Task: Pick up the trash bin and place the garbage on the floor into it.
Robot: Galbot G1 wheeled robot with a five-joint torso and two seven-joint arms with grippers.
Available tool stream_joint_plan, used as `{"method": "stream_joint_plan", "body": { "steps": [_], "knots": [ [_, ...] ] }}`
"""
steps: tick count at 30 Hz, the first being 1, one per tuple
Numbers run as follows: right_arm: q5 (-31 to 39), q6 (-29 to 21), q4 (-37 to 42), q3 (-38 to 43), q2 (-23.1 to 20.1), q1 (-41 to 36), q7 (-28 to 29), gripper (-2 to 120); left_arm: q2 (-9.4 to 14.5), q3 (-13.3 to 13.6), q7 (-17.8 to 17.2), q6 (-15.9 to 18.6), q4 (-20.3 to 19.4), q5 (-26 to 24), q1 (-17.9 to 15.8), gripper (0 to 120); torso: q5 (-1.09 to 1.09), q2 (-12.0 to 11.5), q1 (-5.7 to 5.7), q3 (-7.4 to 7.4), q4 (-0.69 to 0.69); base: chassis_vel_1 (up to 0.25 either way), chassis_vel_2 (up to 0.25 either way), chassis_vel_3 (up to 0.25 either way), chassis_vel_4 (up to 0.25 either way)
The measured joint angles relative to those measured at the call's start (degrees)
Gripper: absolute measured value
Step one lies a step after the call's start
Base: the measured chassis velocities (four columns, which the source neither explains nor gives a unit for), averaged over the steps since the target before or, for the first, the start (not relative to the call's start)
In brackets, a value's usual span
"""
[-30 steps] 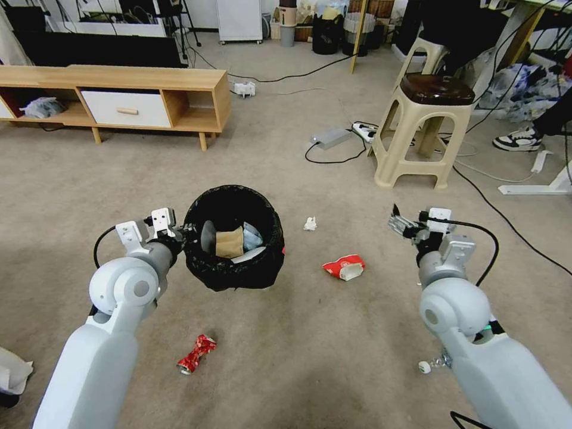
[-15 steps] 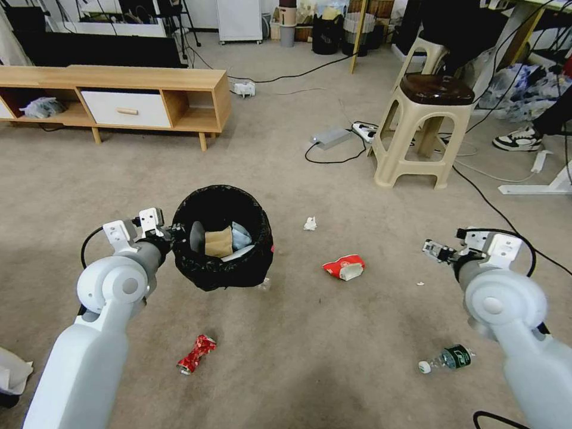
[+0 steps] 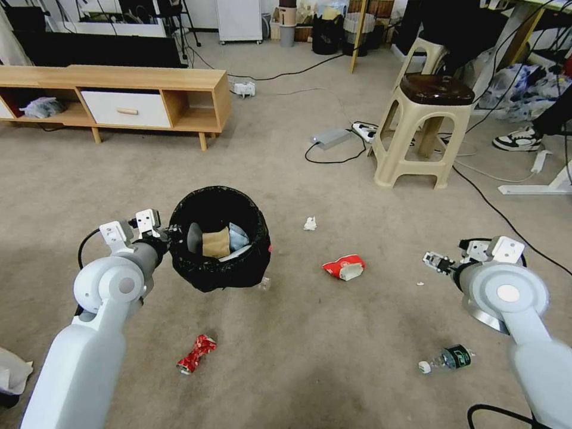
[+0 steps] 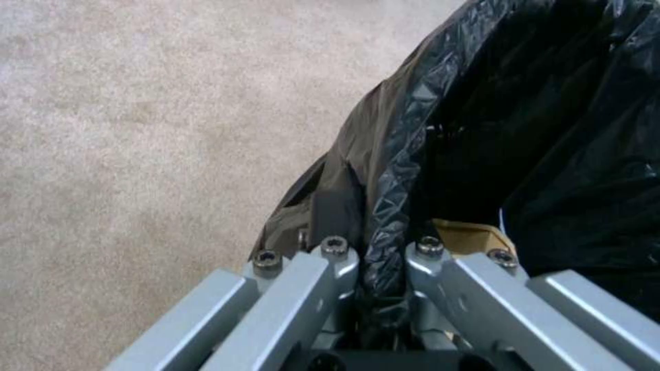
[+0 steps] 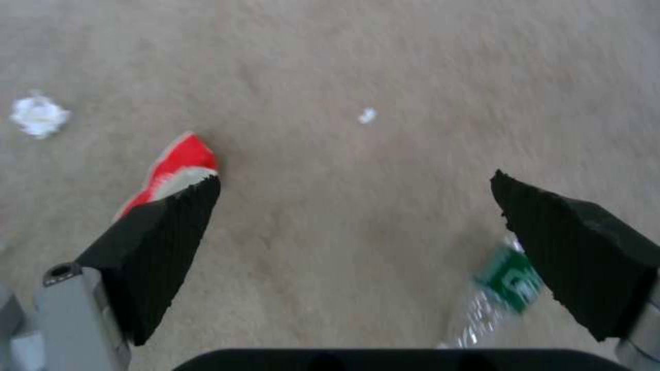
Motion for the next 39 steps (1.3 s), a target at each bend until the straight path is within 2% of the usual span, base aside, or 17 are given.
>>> {"method": "stream_joint_plan", "body": {
  "steps": [5, 18, 25, 39],
  "knots": [
    [3.21, 1.89, 0.05, 0.19, 0.64, -1.75, 4.17, 100, -0.28, 0.13, -0.05, 0.00, 0.06, 0.11, 0.05, 0, 0.00, 0.00, 0.00, 0.00, 0.00, 0.000, 0.000, 0.000, 0.000],
    [4.66, 4.69, -0.89, 0.11, 3.40, -5.81, 7.69, 100, -0.44, 0.26, -0.27, 0.00, 0.06, 0.50, 0.54, 0, 0.00, 0.00, 0.00, 0.00, -0.01, 0.000, 0.000, 0.000, 0.000],
    [5.19, 5.34, -0.75, -0.37, 3.80, -6.16, 8.43, 100, -0.72, 0.31, -0.32, 0.00, 0.02, 0.86, 0.86, 0, 0.00, 0.00, 0.00, 0.00, 0.00, 0.000, 0.000, 0.000, 0.000],
    [2.29, 5.92, -4.74, -0.67, 7.47, -7.98, 7.86, 100, -0.69, 0.19, -0.33, -0.02, 0.02, 1.01, 1.40, 0, 0.00, 0.00, 0.00, 0.00, 0.00, 0.000, 0.000, 0.000, 0.000]
  ]
}}
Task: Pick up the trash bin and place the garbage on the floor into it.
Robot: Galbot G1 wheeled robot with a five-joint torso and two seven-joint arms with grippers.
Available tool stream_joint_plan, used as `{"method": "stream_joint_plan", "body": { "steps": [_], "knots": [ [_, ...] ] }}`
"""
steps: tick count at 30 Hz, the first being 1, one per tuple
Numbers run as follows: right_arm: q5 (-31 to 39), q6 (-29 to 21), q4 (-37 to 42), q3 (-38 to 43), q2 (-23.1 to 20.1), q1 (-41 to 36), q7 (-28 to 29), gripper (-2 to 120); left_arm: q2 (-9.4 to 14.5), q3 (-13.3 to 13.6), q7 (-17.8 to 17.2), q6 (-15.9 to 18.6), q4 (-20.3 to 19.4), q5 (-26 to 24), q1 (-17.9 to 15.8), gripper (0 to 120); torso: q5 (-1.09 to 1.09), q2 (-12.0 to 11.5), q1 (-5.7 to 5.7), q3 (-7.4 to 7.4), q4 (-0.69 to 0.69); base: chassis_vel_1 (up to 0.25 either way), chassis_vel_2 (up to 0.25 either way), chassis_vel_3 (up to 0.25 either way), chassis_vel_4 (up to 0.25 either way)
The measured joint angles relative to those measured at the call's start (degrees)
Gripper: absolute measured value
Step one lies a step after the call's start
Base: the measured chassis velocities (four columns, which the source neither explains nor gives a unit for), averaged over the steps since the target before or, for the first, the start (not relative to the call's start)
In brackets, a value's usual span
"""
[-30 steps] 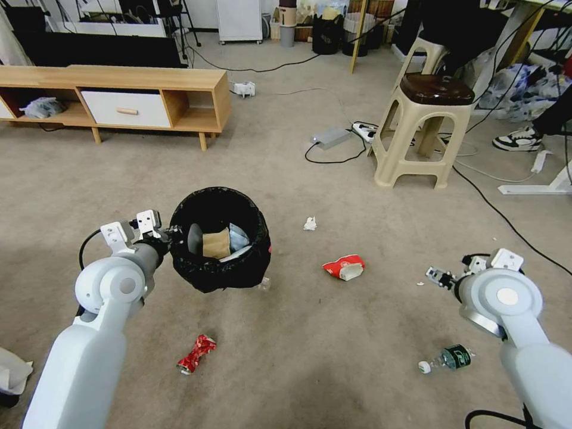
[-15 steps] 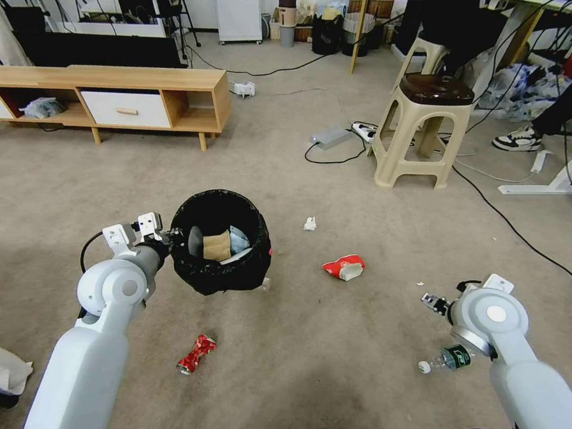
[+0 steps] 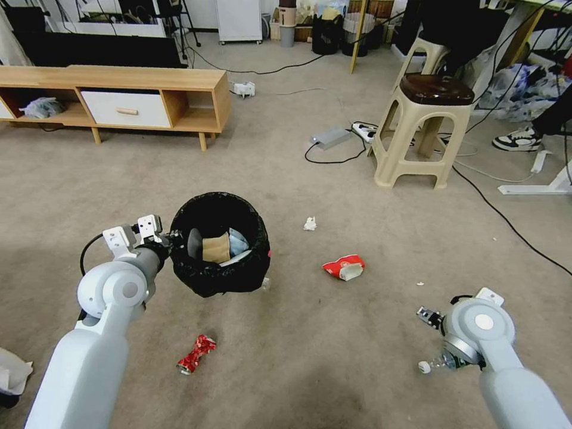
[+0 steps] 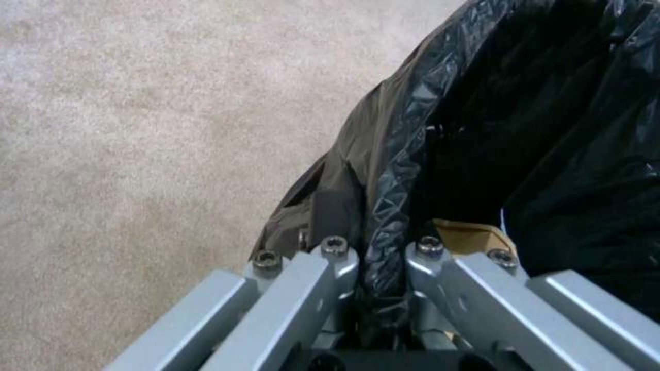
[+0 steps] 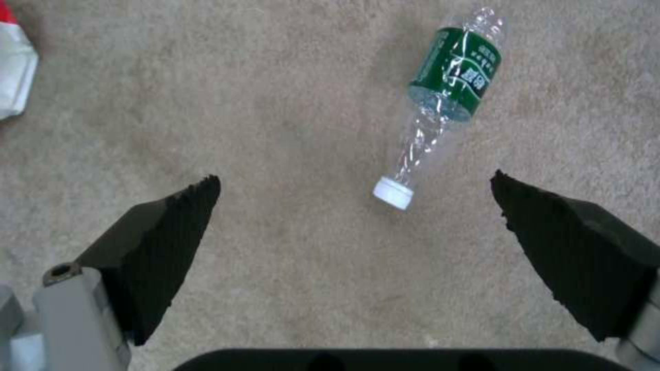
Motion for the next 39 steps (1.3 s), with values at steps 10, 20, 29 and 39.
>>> {"method": "stream_joint_plan", "body": {
  "steps": [10, 20, 29, 39],
  "knots": [
    [-4.27, -0.16, -5.46, 0.08, 1.45, 3.03, -4.70, 100, 0.30, 0.09, 0.02, 0.00, -0.04, 0.03, 0.30, 0, 0.00, 0.00, 0.00, 0.00, 0.00, 0.000, 0.000, 0.000, 0.000],
    [-7.45, -0.50, -9.83, 0.55, 1.98, 5.21, -10.05, 100, 0.27, 0.18, 0.12, 0.00, -0.01, 0.02, 0.37, 0, 0.00, 0.00, 0.00, 0.00, 0.00, 0.000, 0.000, 0.000, 0.000],
    [-11.08, -0.51, -14.73, 1.82, 2.54, 5.56, -15.94, 100, 0.61, -0.26, 0.26, 0.00, 0.01, -0.17, 0.45, 0, 0.00, 0.00, 0.00, 0.00, 0.00, 0.000, 0.000, 0.000, 0.000],
    [-12.35, -0.22, -17.52, 2.64, 1.96, 6.09, -18.62, 100, 0.58, -0.47, 0.31, -0.02, -0.09, -0.18, 0.73, 0, 0.00, 0.00, 0.00, 0.00, 0.00, 0.000, 0.000, 0.000, 0.000]
  ]
}}
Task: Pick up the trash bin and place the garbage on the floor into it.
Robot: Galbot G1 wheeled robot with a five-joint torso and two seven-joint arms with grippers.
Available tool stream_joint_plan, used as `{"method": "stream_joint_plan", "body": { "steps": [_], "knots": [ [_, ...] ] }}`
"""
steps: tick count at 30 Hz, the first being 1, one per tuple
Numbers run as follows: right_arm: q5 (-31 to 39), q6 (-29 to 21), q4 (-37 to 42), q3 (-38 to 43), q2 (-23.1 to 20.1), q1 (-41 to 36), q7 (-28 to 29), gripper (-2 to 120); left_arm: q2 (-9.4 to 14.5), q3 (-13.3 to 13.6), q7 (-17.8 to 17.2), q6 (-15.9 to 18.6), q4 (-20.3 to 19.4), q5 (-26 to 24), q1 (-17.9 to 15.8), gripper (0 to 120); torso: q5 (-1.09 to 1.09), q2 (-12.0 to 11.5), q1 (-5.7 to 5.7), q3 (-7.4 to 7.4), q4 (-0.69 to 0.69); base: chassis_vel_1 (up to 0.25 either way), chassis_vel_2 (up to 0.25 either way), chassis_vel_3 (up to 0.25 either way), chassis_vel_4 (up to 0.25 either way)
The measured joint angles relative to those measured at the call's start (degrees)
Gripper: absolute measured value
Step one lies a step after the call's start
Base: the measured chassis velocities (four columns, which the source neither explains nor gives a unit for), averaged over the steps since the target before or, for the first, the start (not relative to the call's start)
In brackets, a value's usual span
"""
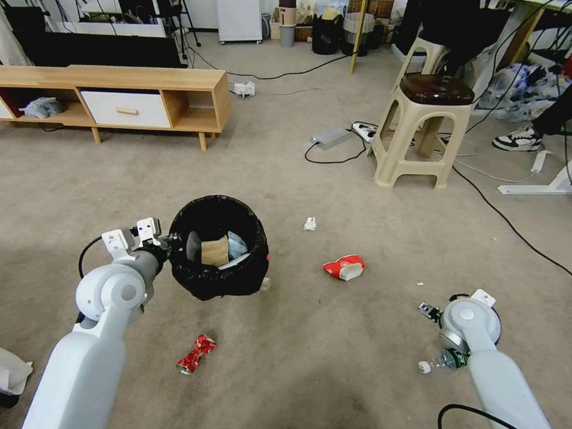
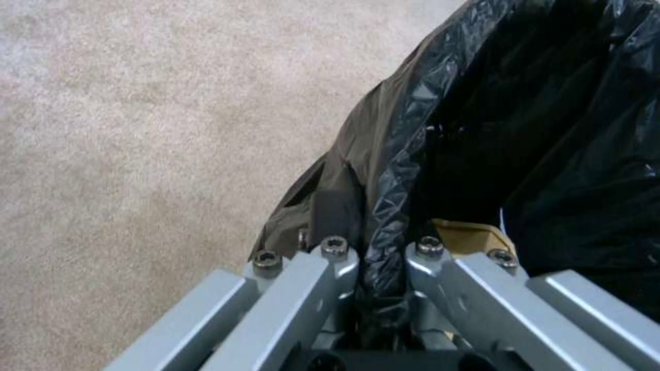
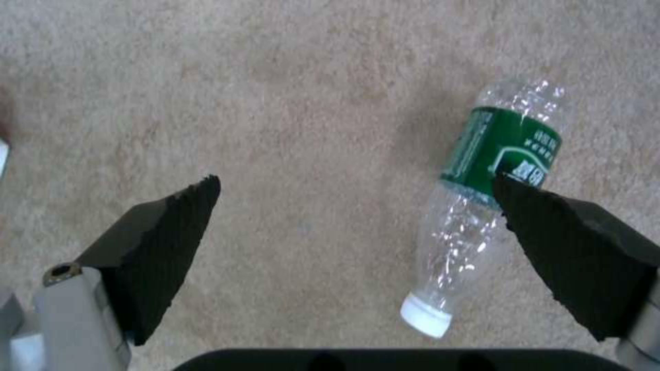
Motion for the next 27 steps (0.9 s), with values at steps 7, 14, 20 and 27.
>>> {"method": "stream_joint_plan", "body": {
  "steps": [7, 14, 20, 27],
  "knots": [
    [-1.08, 0.44, -2.63, 0.90, -0.39, 0.05, -1.97, 100, 0.01, -0.13, 0.00, -0.01, -0.36, -0.01, 0.20, 0, 0.01, 0.00, 0.00, 0.00, 0.00, 0.000, 0.000, 0.000, 0.000],
    [-2.18, 0.91, -4.25, 1.79, -0.75, -0.47, -3.83, 100, -0.15, -0.14, -0.09, -0.01, -0.77, 0.02, 0.46, 0, 0.00, 0.00, 0.00, 0.00, 0.00, 0.000, 0.000, 0.000, 0.000],
    [-3.22, 1.33, -5.54, 2.28, -0.55, -0.81, -5.22, 100, -0.12, -0.23, -0.15, -0.01, -1.03, 0.07, 0.64, 0, 0.00, 0.00, 0.00, 0.00, 0.00, 0.000, 0.000, 0.000, 0.000],
    [-4.58, 2.02, -7.86, 2.75, -0.43, -1.22, -6.89, 100, -0.07, -0.44, -0.28, -0.01, -1.51, 0.08, 0.91, 0, 0.00, 0.00, 0.00, 0.00, 0.00, 0.000, 0.000, 0.000, 0.000]
  ]
}}
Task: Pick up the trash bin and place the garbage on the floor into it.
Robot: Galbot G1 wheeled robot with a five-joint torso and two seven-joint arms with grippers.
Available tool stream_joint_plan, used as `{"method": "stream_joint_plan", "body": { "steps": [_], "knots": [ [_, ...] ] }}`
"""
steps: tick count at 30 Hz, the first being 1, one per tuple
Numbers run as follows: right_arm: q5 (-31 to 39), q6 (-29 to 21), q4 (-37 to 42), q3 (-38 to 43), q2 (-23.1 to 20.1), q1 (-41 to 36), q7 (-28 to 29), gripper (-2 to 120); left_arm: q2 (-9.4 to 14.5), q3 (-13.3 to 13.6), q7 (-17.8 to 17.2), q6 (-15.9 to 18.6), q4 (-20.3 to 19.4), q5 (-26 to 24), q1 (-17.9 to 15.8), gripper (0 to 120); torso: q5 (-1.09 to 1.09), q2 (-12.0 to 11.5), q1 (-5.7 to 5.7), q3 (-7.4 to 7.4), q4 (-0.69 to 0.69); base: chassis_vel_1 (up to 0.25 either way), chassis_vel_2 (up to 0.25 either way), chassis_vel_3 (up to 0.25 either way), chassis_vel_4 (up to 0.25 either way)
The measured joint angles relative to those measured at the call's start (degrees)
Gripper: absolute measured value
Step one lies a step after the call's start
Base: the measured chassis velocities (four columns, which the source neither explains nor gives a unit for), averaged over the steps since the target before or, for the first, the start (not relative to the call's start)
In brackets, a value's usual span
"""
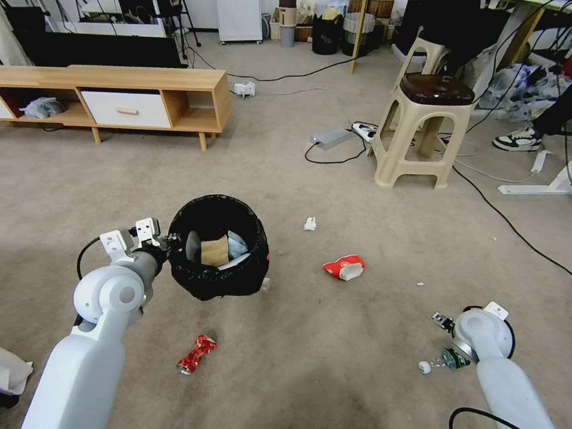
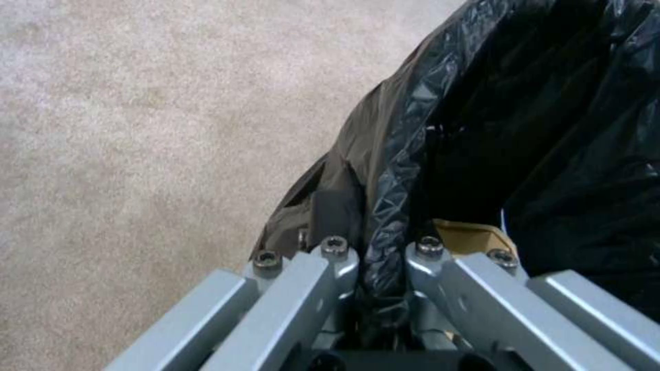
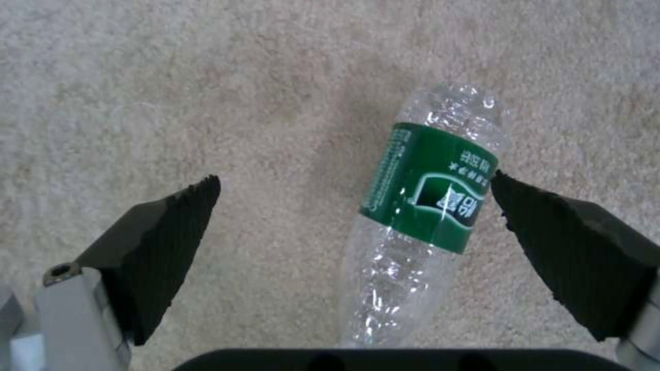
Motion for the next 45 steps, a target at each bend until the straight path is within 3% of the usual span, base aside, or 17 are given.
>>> {"method": "stream_joint_plan", "body": {
  "steps": [45],
  "knots": [
    [-9.29, 5.63, -10.84, -0.32, 3.35, -0.07, -10.07, 100, 0.41, -1.15, -0.71, 0.04, -2.13, -0.26, 1.59, 0, 0.01, 0.00, 0.00, 0.00, 0.01, 0.000, 0.000, 0.000, 0.000]
  ]
}}
